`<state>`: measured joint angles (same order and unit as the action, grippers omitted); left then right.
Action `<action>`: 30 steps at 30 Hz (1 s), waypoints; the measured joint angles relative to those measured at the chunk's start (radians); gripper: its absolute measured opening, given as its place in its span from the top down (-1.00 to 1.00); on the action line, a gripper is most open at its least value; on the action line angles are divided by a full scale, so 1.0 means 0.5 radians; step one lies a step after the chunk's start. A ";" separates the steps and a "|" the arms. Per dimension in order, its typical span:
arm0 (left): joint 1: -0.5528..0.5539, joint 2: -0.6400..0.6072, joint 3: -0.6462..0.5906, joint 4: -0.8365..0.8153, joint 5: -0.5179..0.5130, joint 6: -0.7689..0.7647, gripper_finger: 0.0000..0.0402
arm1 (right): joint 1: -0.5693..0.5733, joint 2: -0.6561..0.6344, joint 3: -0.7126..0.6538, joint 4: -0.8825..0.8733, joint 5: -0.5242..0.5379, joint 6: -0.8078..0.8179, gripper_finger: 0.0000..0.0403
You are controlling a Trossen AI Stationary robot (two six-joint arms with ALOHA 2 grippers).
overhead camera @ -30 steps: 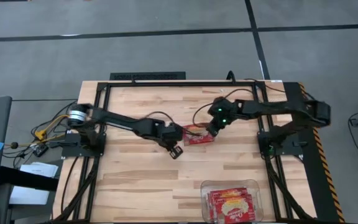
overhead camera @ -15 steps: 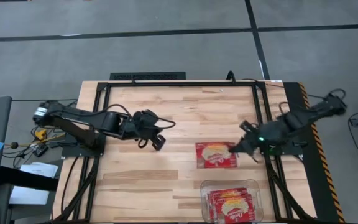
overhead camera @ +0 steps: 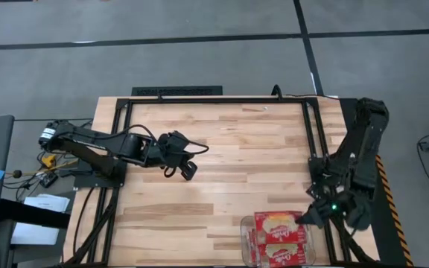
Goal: Sort popcorn bags into baskets
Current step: Put the red popcorn bag into the transparent bin
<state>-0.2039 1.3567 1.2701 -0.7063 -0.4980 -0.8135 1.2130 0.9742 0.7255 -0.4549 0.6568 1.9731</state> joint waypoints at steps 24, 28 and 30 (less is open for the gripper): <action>0.001 0.007 0.001 -0.005 0.005 -0.005 1.00 | -0.035 0.319 0.000 0.186 -0.296 0.118 0.67; 0.001 0.007 0.001 -0.006 -0.010 -0.006 1.00 | -0.065 0.319 0.001 0.192 -0.470 0.054 0.51; 0.001 0.007 0.002 -0.006 -0.011 -0.006 0.98 | -0.075 0.319 0.001 0.188 -0.507 0.035 0.43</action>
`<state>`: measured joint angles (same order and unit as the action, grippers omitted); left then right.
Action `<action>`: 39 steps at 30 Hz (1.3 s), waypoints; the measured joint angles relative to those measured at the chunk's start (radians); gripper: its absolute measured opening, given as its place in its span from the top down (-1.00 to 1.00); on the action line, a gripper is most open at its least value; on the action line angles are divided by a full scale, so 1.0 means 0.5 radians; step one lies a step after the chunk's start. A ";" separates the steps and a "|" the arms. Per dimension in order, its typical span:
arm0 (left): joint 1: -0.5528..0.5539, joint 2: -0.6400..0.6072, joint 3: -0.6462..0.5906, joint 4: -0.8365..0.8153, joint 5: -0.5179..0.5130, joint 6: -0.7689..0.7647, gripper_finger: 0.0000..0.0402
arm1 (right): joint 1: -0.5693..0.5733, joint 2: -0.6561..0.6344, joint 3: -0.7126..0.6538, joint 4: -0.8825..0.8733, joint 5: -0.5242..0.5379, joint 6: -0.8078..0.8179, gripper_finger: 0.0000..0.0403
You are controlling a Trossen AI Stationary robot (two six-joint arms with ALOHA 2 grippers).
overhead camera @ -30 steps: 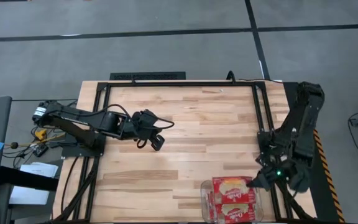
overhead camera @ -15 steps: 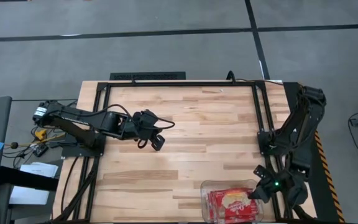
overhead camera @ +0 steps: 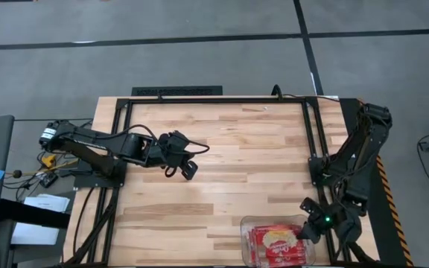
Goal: Sort popcorn bags into baskets
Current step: Put the red popcorn bag into the transparent bin, then return to Home Position
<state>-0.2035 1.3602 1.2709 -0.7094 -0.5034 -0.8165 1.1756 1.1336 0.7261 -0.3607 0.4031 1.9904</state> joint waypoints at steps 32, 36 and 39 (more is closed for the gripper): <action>0.001 -0.002 0.282 0.161 0.624 0.496 0.36 | -0.084 -0.607 0.000 -0.152 0.080 -0.440 0.33; 0.000 -0.052 0.282 0.299 0.533 0.612 0.36 | -0.196 -0.731 0.002 -0.116 0.636 -1.043 0.37; 0.002 -0.177 0.282 0.403 0.523 0.864 0.36 | -0.385 -0.854 0.065 -0.022 0.927 -1.552 0.39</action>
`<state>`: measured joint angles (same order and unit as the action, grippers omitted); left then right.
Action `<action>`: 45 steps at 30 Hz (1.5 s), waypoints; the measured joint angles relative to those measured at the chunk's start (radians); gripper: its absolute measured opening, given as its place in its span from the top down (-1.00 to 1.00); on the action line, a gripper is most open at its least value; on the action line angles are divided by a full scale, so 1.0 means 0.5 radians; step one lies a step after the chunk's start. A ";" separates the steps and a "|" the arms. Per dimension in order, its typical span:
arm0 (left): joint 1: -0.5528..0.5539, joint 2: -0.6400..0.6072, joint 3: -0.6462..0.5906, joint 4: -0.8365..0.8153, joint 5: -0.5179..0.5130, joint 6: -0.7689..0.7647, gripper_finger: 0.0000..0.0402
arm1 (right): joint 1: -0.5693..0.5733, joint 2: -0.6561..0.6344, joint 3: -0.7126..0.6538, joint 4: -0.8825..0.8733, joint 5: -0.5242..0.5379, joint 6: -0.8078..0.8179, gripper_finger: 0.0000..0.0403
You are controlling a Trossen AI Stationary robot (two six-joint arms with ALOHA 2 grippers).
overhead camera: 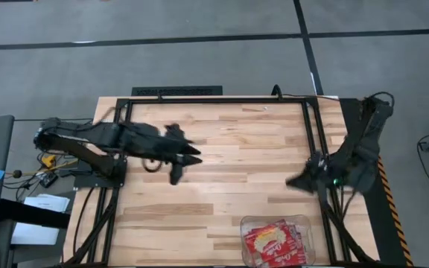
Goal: Sort popcorn bags into baskets
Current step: Return to Home Position
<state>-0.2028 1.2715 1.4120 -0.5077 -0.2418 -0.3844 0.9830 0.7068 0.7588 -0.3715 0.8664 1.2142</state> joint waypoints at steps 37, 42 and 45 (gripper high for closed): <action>0.740 -1.898 -2.190 1.380 1.027 -0.103 0.36 | -0.912 -1.393 -0.583 0.160 -1.181 -2.117 0.38; 0.752 -2.026 -2.451 1.450 0.976 -0.135 0.36 | -0.943 -1.380 -0.828 0.491 -1.153 -2.054 0.37; 0.752 -2.087 -2.631 1.644 0.975 -0.194 0.36 | -0.972 -1.403 -0.998 0.703 -1.200 -2.053 0.36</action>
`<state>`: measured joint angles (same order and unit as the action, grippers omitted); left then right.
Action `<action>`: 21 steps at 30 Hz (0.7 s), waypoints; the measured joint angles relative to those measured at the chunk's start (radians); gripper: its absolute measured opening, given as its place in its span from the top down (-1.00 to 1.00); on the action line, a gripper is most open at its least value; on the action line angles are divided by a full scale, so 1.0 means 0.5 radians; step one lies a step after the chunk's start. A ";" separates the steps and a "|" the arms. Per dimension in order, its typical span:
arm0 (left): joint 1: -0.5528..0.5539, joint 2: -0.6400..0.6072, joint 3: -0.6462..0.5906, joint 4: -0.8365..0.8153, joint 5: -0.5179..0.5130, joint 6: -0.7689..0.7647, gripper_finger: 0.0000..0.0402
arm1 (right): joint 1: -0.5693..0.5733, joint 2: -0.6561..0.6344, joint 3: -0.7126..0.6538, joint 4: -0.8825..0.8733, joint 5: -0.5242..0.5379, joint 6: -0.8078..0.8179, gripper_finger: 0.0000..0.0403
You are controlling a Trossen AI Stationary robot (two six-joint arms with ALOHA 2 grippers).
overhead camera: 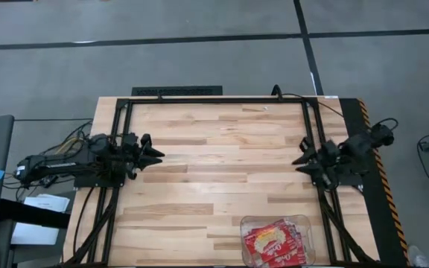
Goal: Sort popcorn bags into baskets
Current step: Return to Home Position
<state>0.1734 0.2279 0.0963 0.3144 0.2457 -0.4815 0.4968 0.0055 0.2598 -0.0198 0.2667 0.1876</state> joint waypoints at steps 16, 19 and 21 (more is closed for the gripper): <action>-0.004 -0.064 -0.169 -0.092 -0.195 0.049 0.36 | -0.497 0.000 -0.502 0.282 -0.009 0.199 0.39; -0.004 -0.064 -0.170 -0.088 -0.271 0.034 0.36 | -0.615 -0.001 -0.502 0.280 -0.007 0.191 0.38; -0.004 -0.064 -0.170 -0.094 -0.302 0.032 0.36 | -0.682 -0.001 -0.503 0.253 -0.006 0.191 0.37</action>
<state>0.1715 0.1959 0.0113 0.2674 0.0945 -0.4656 0.1557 0.0051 0.0083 0.1068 0.2638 0.2831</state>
